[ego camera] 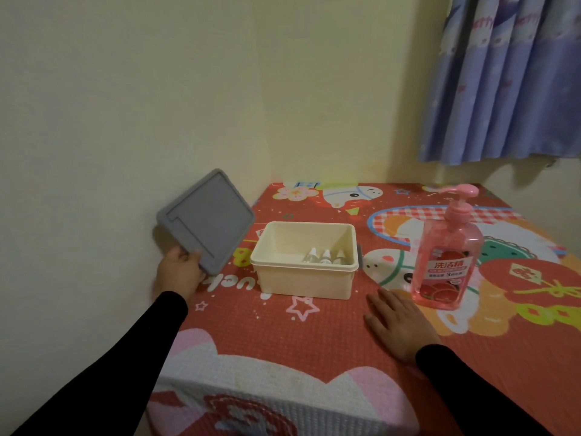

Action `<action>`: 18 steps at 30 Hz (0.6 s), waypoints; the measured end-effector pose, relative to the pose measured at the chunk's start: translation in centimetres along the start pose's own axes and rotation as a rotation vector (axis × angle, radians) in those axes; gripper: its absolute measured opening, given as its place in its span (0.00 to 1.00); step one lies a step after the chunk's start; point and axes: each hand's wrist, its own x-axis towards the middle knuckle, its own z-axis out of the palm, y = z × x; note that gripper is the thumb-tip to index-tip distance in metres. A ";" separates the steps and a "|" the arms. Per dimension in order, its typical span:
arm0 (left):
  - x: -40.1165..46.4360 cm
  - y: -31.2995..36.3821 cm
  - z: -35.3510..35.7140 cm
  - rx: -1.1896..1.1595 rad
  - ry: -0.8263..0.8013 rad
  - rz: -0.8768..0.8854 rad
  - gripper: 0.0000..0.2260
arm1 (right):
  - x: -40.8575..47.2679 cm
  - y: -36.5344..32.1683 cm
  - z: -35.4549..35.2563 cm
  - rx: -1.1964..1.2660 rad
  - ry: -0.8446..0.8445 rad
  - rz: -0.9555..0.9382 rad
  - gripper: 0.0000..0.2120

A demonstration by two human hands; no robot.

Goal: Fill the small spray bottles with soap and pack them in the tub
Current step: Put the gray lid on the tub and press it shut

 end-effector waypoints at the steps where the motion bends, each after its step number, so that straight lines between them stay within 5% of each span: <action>1: 0.4 0.4 0.0 -0.060 -0.005 0.018 0.07 | 0.0 0.0 0.0 0.002 0.000 0.001 0.57; 8: -0.3 5.0 2.1 -0.224 -0.071 0.047 0.06 | 0.3 0.1 -0.4 0.005 0.011 0.007 0.55; 14: -1.0 6.4 5.1 -0.214 -0.200 0.055 0.08 | 0.4 0.0 -0.5 0.039 0.047 -0.007 0.28; 18: -0.8 6.5 6.9 -0.177 -0.280 0.064 0.12 | 1.0 -1.0 -2.2 0.322 0.232 0.067 0.16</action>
